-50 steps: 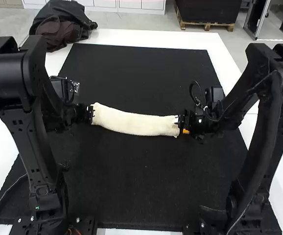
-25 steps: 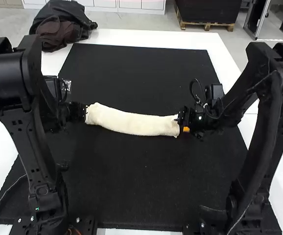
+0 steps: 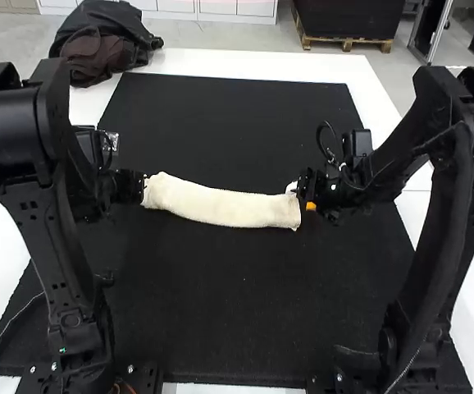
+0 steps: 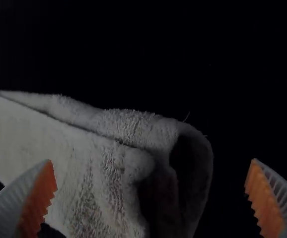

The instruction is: Fold the towel.

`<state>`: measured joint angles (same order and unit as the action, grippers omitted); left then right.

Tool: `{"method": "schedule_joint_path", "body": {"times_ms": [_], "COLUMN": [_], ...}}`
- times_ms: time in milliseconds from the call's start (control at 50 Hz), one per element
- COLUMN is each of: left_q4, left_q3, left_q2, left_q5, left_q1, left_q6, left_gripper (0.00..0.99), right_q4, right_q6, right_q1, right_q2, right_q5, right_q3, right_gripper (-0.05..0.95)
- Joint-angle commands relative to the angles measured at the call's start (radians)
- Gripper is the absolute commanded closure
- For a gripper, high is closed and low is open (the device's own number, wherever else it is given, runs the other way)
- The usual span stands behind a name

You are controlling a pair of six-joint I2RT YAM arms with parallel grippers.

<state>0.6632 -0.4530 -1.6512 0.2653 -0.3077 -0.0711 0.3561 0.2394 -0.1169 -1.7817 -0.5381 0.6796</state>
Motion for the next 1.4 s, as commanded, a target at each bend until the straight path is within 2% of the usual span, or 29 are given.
{"method": "schedule_joint_path", "body": {"times_ms": [0, 360, 620, 660, 680, 760, 780, 1060, 1380], "left_q4": [0.010, 0.001, -0.001, -0.004, -0.005, -0.013, -0.016, -0.039, -0.045], "left_q3": [-0.006, -0.006, -0.012, -0.013, -0.015, -0.019, -0.021, -0.027, -0.033], "left_q2": [-0.005, 0.004, 0.010, 0.014, 0.018, 0.033, 0.037, 0.079, 0.091], "left_q5": [0.003, 0.003, 0.002, 0.002, 0.002, 0.002, 0.002, 0.002, 0.002], "left_q1": [-0.004, -0.005, -0.005, -0.007, -0.007, -0.007, -0.005, -0.044, -0.039], "left_q6": [0.014, 0.017, 0.042, 0.050, 0.053, 0.070, 0.070, 0.070, 0.073], "left_gripper": [0.028, 0.028, 0.028, 0.028, 0.028, 0.028, 0.028, 0.028, 0.028], "right_q4": [0.001, 0.007, 0.040, 0.044, 0.050, 0.063, 0.063, 0.052, -0.045], "right_q6": [0.000, 0.000, -0.008, -0.008, -0.008, -0.014, -0.020, -0.002, 0.066], "right_q1": [-0.023, -0.033, -0.098, -0.106, -0.110, -0.122, -0.122, -0.098, -0.110], "right_q2": [0.007, -0.015, -0.059, -0.076, -0.085, -0.127, -0.134, -0.044, 0.094], "right_q5": [0.006, 0.012, 0.029, 0.033, 0.032, 0.018, 0.006, 0.007, 0.007], "right_q3": [0.014, 0.014, 0.015, 0.015, 0.017, 0.017, 0.018, 0.032, 0.081], "right_gripper": [0.01, 0.00, 0.01, 0.07, 0.14, 0.82, 0.93, 0.93, 0.93]}}
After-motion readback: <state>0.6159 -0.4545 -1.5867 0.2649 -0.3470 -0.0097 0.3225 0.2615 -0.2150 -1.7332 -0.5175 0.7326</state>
